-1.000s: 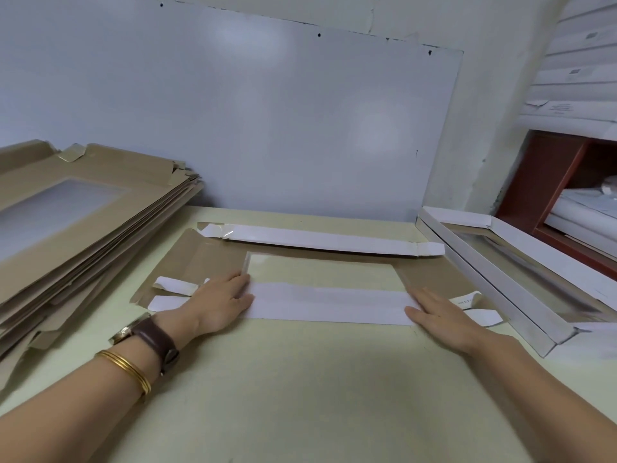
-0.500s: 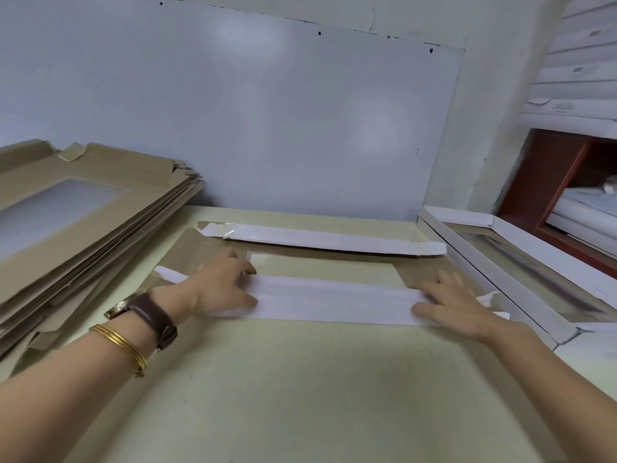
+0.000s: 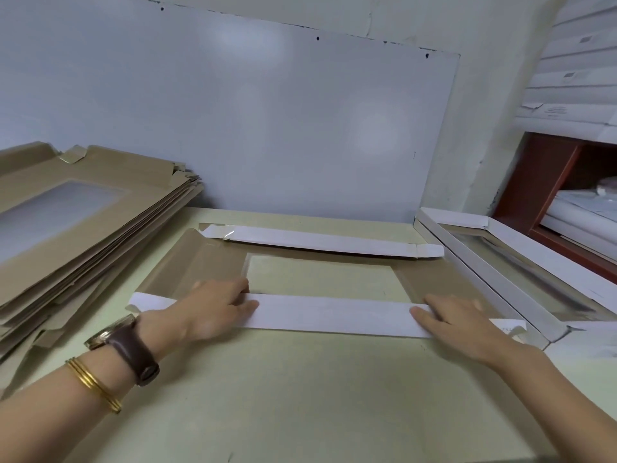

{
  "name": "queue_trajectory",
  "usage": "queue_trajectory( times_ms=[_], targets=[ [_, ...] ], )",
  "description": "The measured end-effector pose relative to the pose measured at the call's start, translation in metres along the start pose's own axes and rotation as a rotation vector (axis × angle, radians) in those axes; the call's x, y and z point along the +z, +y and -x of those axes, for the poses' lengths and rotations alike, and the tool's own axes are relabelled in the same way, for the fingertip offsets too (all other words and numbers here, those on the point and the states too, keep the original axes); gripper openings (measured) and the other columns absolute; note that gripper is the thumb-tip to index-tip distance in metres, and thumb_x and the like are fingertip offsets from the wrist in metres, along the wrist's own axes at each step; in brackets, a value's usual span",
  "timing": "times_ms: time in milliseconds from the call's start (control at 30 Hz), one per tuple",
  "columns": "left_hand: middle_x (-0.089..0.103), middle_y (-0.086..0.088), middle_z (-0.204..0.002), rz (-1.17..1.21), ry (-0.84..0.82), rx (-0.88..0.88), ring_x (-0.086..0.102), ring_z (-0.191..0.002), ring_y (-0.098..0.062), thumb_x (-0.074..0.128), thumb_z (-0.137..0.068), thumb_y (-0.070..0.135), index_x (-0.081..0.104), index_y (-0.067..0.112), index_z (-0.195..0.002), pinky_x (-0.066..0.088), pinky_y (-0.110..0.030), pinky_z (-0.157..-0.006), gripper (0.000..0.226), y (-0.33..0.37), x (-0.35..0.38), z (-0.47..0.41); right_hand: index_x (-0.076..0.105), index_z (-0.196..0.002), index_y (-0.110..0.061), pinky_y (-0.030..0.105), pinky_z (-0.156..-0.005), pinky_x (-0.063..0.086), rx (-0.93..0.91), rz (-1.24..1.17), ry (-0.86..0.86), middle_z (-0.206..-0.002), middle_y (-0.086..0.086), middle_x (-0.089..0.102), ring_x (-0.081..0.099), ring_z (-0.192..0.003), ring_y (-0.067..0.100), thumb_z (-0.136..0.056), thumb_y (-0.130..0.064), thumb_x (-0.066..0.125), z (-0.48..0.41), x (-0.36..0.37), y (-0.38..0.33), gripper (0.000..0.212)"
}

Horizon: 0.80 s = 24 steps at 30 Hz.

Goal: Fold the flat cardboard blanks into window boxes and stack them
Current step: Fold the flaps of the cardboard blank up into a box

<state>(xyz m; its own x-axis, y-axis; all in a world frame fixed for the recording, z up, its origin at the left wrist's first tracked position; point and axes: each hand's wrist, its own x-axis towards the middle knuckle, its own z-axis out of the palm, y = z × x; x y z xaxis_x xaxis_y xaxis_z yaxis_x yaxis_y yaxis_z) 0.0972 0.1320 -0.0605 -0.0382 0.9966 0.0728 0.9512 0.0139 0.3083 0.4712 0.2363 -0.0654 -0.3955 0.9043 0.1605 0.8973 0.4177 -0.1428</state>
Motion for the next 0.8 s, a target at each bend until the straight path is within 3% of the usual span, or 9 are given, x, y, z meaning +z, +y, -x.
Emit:
queue_trajectory(
  times_ms=[100,167,267,367,433,533,667,800],
  targets=[
    [0.052,0.006,-0.091,-0.057,-0.016,-0.024,0.045,-0.086,-0.016,0.039,-0.099,0.04,0.044,0.021,-0.092,0.026,-0.031,-0.076,0.02,-0.003,0.01,0.003,0.043,-0.08,-0.026,0.034,-0.079,0.024,0.017,0.067,-0.003,-0.083,-0.011,0.049,0.044,-0.087,0.011,-0.098,-0.047,0.034,0.004,0.01,-0.003,0.029],
    [0.045,0.006,-0.106,-0.147,0.019,0.002,0.04,-0.101,-0.016,0.041,-0.097,0.04,0.044,0.024,-0.106,0.026,-0.03,-0.084,0.018,-0.005,0.016,0.004,0.048,-0.102,-0.033,0.033,-0.081,0.018,0.032,0.108,0.022,-0.101,-0.013,0.046,0.04,-0.103,0.012,-0.097,-0.047,0.036,0.006,0.017,-0.006,0.019],
    [0.034,0.006,-0.132,-0.2,0.127,0.154,0.032,-0.124,-0.016,0.041,-0.095,0.028,0.038,0.026,-0.132,0.026,-0.03,-0.099,0.037,-0.002,0.027,0.008,0.036,-0.137,-0.035,0.031,-0.09,0.019,0.001,0.108,0.073,-0.128,-0.01,0.04,0.031,-0.123,0.013,-0.096,-0.039,0.041,0.009,0.024,-0.015,0.041],
    [0.018,0.002,-0.157,-0.128,0.096,0.358,0.018,-0.144,-0.013,0.037,-0.088,0.005,0.025,0.018,-0.15,0.012,-0.022,-0.117,0.064,0.015,0.035,0.01,0.022,-0.151,-0.028,0.028,-0.11,0.013,-0.088,0.054,0.064,-0.157,-0.005,0.02,0.013,-0.145,0.013,-0.098,-0.022,0.037,0.01,0.032,-0.038,0.055],
    [0.01,0.004,-0.161,-0.095,0.057,0.408,0.008,-0.148,-0.009,0.035,-0.096,0.011,0.017,0.02,-0.153,0.0,-0.017,-0.117,0.06,0.03,0.042,0.008,0.015,-0.154,-0.024,0.023,-0.116,0.0,-0.148,0.019,0.046,-0.162,-0.005,0.007,-0.001,-0.149,0.011,-0.102,-0.023,0.03,0.01,0.038,-0.062,0.054],
    [0.004,0.007,-0.162,-0.104,0.016,0.394,0.0,-0.148,-0.007,0.023,-0.104,0.04,0.009,0.023,-0.155,-0.006,-0.022,-0.116,0.056,0.051,0.055,0.003,0.009,-0.156,-0.02,0.024,-0.117,-0.01,-0.216,-0.001,0.003,-0.163,-0.004,0.001,-0.008,-0.149,0.009,-0.104,-0.042,0.022,0.01,0.05,-0.104,0.057],
    [-0.006,0.006,-0.162,-0.144,-0.048,0.385,-0.01,-0.147,-0.005,0.018,-0.104,0.041,-0.002,0.018,-0.155,-0.017,-0.015,-0.111,0.059,0.064,0.065,-0.003,0.005,-0.156,-0.013,0.025,-0.119,-0.007,-0.211,-0.071,-0.083,-0.164,-0.001,-0.001,-0.009,-0.149,0.009,-0.1,-0.056,0.016,0.008,0.062,-0.135,0.072],
    [-0.01,0.008,-0.161,-0.182,-0.101,0.349,-0.015,-0.146,-0.004,0.016,-0.102,0.045,-0.006,0.019,-0.154,-0.014,-0.021,-0.116,0.062,0.058,0.07,-0.002,0.003,-0.156,-0.012,0.028,-0.121,-0.004,-0.208,-0.034,-0.171,-0.164,0.001,-0.001,-0.006,-0.149,0.009,-0.096,-0.063,0.013,0.005,0.062,-0.136,0.079]
  ],
)
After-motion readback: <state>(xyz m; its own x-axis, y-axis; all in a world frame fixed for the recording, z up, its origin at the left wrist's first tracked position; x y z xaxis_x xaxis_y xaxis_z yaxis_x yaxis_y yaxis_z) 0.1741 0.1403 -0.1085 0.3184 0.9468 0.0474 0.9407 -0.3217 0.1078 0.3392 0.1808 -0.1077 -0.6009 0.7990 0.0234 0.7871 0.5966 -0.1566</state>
